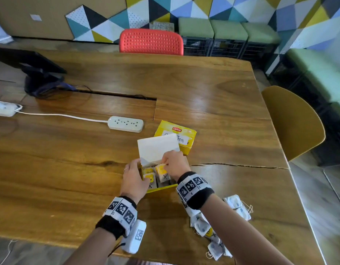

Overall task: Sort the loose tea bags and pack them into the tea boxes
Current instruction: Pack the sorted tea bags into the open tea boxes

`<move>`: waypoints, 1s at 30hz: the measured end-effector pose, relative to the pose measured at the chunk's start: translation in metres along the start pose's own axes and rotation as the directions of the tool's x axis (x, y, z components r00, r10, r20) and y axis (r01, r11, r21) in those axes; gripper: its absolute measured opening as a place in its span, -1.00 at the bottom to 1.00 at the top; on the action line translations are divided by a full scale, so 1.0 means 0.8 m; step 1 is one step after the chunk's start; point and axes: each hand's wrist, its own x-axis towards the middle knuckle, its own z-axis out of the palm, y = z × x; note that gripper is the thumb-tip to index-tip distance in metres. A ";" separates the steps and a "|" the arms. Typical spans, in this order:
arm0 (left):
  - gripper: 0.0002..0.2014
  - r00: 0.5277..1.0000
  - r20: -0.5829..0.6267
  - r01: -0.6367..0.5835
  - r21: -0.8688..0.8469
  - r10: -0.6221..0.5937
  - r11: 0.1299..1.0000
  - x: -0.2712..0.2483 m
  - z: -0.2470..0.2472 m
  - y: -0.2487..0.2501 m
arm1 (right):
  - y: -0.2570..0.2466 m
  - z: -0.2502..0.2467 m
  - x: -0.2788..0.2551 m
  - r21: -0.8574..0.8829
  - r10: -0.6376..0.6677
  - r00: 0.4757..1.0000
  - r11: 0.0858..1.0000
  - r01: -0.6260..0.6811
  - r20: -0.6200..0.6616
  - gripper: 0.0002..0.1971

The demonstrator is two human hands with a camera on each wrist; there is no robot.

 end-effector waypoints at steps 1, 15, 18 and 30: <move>-0.35 1.000 -0.003 -0.001 0.002 0.001 1.000 0.001 0.001 -0.001 | -0.001 0.001 -0.002 -0.036 -0.013 1.000 0.999 0.013 -0.011 -0.72; -0.46 0.997 -0.034 -0.073 -0.062 0.071 0.995 0.003 0.002 -0.018 | -0.002 0.033 0.005 -0.199 -0.016 0.987 0.979 0.049 0.161 -0.77; -0.47 0.996 -0.031 -0.084 -0.070 0.082 0.994 0.003 0.001 -0.018 | 0.003 0.035 0.008 -0.157 -0.046 0.993 0.986 0.062 0.108 -0.77; -0.61 0.863 -0.117 -0.490 0.039 0.491 0.871 -0.046 0.002 -0.021 | 0.118 0.016 -0.122 0.364 0.158 0.927 0.931 -0.026 -0.339 -0.82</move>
